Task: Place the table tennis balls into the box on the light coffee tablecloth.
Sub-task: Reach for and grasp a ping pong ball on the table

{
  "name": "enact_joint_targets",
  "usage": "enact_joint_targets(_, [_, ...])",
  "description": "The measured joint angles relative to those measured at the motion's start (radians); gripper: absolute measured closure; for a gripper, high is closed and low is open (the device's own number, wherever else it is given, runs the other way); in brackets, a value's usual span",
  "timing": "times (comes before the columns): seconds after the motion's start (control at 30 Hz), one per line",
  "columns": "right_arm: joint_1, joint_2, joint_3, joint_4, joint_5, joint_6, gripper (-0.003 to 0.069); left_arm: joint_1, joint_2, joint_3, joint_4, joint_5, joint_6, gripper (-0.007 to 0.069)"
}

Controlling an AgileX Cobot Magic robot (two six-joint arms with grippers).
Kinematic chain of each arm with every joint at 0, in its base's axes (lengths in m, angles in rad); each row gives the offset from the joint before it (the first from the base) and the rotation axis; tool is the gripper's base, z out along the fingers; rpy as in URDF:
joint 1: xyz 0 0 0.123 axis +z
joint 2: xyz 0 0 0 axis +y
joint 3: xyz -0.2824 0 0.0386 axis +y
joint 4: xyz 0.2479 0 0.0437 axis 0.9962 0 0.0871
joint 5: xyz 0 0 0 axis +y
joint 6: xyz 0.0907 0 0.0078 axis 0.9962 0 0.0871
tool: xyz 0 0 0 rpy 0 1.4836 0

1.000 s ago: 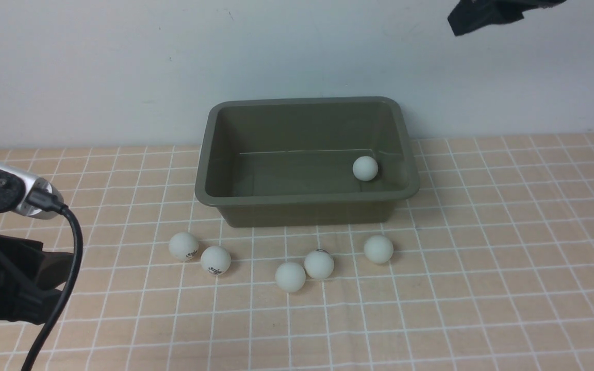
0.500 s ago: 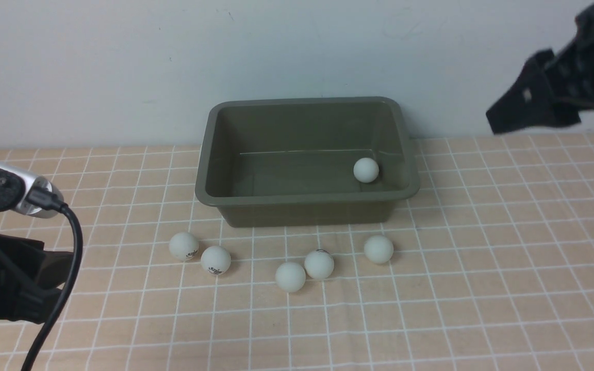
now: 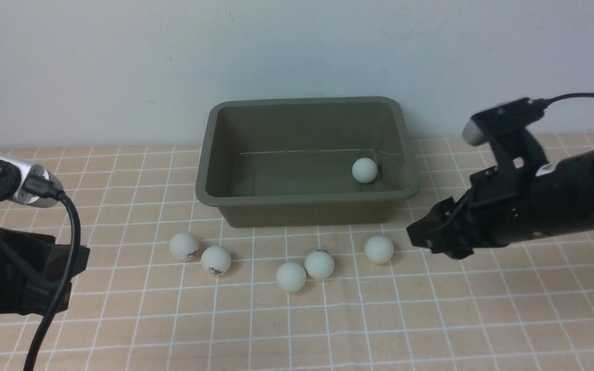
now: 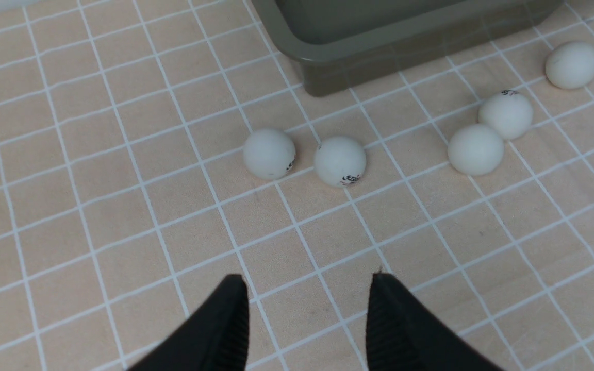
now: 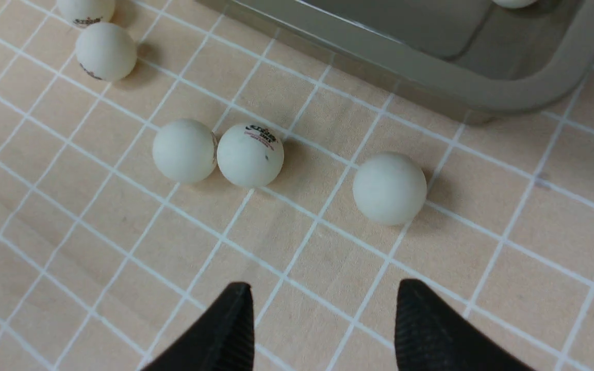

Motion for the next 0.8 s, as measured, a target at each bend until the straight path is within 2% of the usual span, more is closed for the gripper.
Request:
enact_joint_targets(0.13, [0.036, 0.100, 0.000, 0.019, -0.091, -0.006, 0.0268, 0.000, 0.000, 0.000, -0.002, 0.000, 0.002, 0.0365])
enact_joint_targets(0.37, [0.051, 0.264, 0.000, 0.083, -0.259, -0.010, 0.0107, 0.000, 0.000, 0.000, -0.003, 0.002, 0.009, 0.0365])
enact_joint_targets(0.8, [0.089, 0.353, -0.108, 0.230, -0.279, -0.085, 0.0088, 0.000, 0.000, 0.000, -0.003, 0.002, 0.009, 0.0365])
